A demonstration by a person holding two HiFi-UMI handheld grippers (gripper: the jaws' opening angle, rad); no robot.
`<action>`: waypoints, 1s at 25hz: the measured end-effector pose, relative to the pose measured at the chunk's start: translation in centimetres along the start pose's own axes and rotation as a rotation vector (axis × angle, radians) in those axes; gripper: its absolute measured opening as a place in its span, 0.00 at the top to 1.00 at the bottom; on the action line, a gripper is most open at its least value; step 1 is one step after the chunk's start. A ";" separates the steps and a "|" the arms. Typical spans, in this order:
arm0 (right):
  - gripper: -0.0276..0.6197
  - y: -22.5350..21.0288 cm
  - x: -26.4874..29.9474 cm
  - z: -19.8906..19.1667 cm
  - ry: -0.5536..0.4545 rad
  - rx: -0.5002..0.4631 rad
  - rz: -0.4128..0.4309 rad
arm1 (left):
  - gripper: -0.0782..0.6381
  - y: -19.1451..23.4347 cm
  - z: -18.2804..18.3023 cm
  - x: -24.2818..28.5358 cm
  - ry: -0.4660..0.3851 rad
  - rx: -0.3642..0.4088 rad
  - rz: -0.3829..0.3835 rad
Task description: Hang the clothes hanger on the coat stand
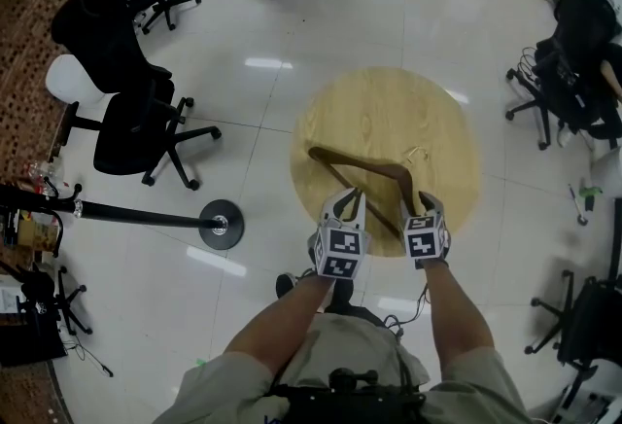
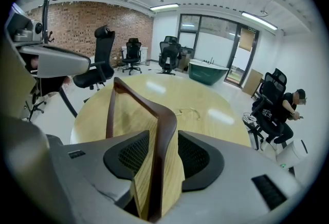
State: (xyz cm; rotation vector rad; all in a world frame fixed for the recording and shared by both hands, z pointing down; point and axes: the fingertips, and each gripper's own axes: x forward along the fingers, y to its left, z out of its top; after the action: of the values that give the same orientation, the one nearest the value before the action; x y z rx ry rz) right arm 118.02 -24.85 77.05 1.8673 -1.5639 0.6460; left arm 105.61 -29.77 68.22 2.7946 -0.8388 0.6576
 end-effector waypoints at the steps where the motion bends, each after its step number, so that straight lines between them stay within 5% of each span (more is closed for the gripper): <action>1: 0.71 0.1 0.2 -0.1 0.005 -0.001 0.004 | 0.85 0.1 -0.2 0.1 0.003 0.000 0.001; 20: 0.71 0.6 5.0 -4.1 0.191 -0.002 0.060 | 0.85 0.5 -2.9 1.2 0.072 -0.005 0.020; 25: 0.84 0.5 4.9 -4.7 0.203 0.045 0.057 | 0.85 1.2 -3.6 0.2 0.100 -0.018 0.052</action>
State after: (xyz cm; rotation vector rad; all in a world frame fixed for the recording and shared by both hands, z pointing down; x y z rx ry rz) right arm 118.47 -24.83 83.85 1.7342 -1.4863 0.8738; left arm 103.75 -29.89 71.56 2.7066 -0.8960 0.7873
